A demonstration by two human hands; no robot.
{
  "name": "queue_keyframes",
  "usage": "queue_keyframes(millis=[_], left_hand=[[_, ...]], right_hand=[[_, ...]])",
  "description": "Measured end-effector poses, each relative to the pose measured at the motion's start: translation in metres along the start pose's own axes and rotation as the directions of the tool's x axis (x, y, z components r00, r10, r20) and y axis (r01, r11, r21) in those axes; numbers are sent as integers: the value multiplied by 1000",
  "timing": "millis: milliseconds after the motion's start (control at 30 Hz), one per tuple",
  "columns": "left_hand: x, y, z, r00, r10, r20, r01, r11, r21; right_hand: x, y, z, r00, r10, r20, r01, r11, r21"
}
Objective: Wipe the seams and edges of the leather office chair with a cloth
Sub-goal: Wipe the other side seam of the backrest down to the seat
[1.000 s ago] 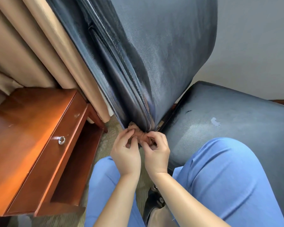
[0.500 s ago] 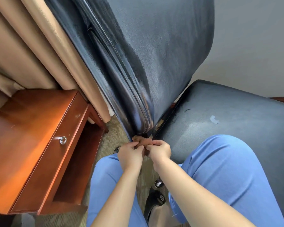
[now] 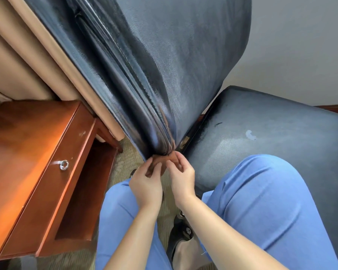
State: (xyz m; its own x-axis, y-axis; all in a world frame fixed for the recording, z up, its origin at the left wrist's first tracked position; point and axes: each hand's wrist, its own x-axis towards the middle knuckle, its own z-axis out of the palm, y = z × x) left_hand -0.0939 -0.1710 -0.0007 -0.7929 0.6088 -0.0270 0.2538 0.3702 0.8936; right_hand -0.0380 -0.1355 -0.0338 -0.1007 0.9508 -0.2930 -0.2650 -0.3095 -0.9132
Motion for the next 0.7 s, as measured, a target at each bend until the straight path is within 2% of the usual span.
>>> queue_keyframes(millis=[67,200,267,400,500,700], left_hand=[[4,-1,3,1000,-15,2,15,998,59],[9,1,5,997,-55,54,47,987,153],[8,2,0,998,9,67,-19,989,144],[-1,8,-18,976,219,7,-219,975,48],[0,15,-22,953,302,-31,-302,953,7],[9,8,-12,971,237,-12,-236,970,57]], right_hand=[[-2,-1,1,999,-3,51,5,999,-37],[3,-4,7,997,50,-64,-62,976,-209],[0,-12,7,997,29,-66,-42,978,-203],[-26,-26,9,992,-121,-35,117,986,-120],[-34,-30,15,982,-162,-95,155,985,-76],[-21,-19,20,985,-83,-150,58,985,-164]])
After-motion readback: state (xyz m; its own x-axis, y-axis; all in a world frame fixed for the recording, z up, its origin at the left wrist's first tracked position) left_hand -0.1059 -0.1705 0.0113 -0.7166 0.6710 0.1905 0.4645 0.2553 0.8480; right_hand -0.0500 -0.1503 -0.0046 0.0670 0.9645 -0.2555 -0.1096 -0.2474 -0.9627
